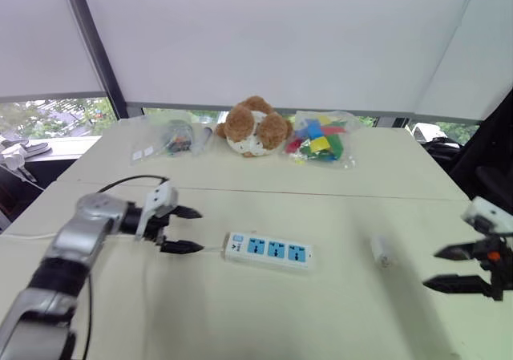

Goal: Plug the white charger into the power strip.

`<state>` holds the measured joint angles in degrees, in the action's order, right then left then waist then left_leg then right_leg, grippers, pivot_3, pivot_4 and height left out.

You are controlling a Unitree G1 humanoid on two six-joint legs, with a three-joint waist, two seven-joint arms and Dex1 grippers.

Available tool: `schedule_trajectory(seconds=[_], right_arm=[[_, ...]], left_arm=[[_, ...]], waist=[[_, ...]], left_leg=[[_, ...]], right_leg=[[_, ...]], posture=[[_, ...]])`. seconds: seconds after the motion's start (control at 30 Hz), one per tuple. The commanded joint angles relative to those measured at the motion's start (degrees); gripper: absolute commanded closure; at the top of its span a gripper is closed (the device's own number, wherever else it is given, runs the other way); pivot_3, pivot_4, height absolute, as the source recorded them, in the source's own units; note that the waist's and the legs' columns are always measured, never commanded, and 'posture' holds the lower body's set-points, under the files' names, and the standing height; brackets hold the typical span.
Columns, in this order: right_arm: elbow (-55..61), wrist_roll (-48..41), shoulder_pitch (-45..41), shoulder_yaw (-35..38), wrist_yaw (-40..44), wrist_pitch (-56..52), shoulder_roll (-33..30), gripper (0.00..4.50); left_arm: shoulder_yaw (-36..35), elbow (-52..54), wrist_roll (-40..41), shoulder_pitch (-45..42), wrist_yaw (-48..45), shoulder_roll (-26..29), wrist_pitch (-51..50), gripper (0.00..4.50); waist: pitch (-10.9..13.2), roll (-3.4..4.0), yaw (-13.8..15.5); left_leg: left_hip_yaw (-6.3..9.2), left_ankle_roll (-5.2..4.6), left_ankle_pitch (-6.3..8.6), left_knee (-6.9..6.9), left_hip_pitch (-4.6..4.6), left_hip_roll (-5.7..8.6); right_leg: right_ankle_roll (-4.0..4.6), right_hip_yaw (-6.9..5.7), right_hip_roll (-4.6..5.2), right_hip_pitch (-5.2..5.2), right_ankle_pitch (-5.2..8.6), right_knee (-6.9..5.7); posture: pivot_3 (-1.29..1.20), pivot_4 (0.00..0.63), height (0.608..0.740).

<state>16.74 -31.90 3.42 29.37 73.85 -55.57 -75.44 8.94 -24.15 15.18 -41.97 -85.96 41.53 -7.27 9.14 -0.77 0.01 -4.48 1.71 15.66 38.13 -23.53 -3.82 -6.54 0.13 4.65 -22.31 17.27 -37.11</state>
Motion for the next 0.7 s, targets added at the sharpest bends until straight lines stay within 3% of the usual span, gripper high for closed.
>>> schedule_trajectory(seconds=[0.03,0.3,0.63,0.7], right_arm=[[6.5,-3.7,-0.1,0.9,-1.4,-4.3,0.4,0.0],[15.8,-6.2,6.6,7.2,-5.1,-10.8,4.7,0.0],[19.3,-7.3,11.3,12.5,-6.9,-13.5,7.0,0.0],[19.1,-7.5,11.7,13.1,-6.6,-13.4,6.7,0.0]], left_arm=[[2.9,-8.5,-3.1,-4.3,-3.1,-4.7,7.9,0.04],[4.2,-27.7,-8.0,-11.3,-4.0,-14.7,21.4,0.04],[4.0,-39.9,-12.5,-13.3,-3.1,-19.6,28.8,0.04],[3.7,-40.9,-13.0,-13.5,-2.1,-20.3,29.2,0.55]], waist=[[0.0,0.01,0.4],[0.0,-0.05,0.8],[0.0,-0.06,0.7],[0.0,-0.07,0.8]], left_leg=[[0.0,0.0,0.0,0.0,0.0,0.0],[0.04,-0.02,0.0,0.11,-0.21,0.0],[0.12,-0.03,0.01,0.13,-0.22,0.01],[0.12,-0.03,0.01,0.13,-0.22,0.02]], right_leg=[[0.0,0.0,0.0,0.01,0.0,0.0],[-0.02,0.0,-0.01,-0.15,0.0,0.0],[-0.02,-0.01,-0.02,-0.12,0.0,-0.03],[-0.02,-0.01,-0.02,-0.11,0.0,-0.02]], posture=[[0.0,0.15,0.739],[0.0,0.15,0.739],[0.0,0.15,0.739],[0.0,0.15,0.739]])
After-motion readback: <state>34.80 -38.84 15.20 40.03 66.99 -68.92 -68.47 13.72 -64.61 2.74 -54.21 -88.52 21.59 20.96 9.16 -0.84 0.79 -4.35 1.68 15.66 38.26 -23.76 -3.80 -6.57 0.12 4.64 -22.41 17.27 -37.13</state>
